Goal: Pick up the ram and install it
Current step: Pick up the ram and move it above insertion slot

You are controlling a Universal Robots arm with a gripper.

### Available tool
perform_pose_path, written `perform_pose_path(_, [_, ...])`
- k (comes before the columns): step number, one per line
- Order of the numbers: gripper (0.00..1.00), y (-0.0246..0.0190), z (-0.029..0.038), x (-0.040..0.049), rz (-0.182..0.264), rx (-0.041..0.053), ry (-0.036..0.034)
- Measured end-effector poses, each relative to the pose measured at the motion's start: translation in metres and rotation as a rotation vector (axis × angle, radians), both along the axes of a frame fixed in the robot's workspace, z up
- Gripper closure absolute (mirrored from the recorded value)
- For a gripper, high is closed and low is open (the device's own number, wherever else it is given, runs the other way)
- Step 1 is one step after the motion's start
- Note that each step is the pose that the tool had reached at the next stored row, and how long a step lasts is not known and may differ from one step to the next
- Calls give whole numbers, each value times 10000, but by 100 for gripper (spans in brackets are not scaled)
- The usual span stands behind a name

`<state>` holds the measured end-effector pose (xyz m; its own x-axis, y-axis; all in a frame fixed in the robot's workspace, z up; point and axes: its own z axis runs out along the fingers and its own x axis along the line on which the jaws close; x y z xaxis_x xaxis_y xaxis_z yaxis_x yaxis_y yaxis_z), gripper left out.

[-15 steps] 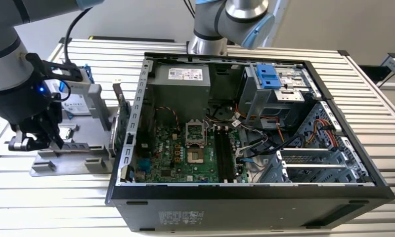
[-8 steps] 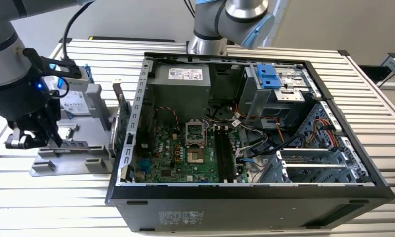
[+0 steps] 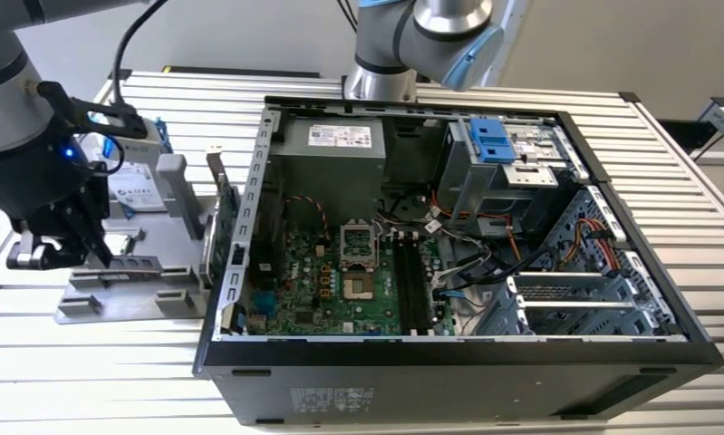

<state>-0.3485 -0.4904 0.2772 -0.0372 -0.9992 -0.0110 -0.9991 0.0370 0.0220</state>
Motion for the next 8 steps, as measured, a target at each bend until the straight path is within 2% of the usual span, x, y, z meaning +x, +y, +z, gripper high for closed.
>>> perform_pose_path(8, [100, 0, 77, 0, 0, 0, 1])
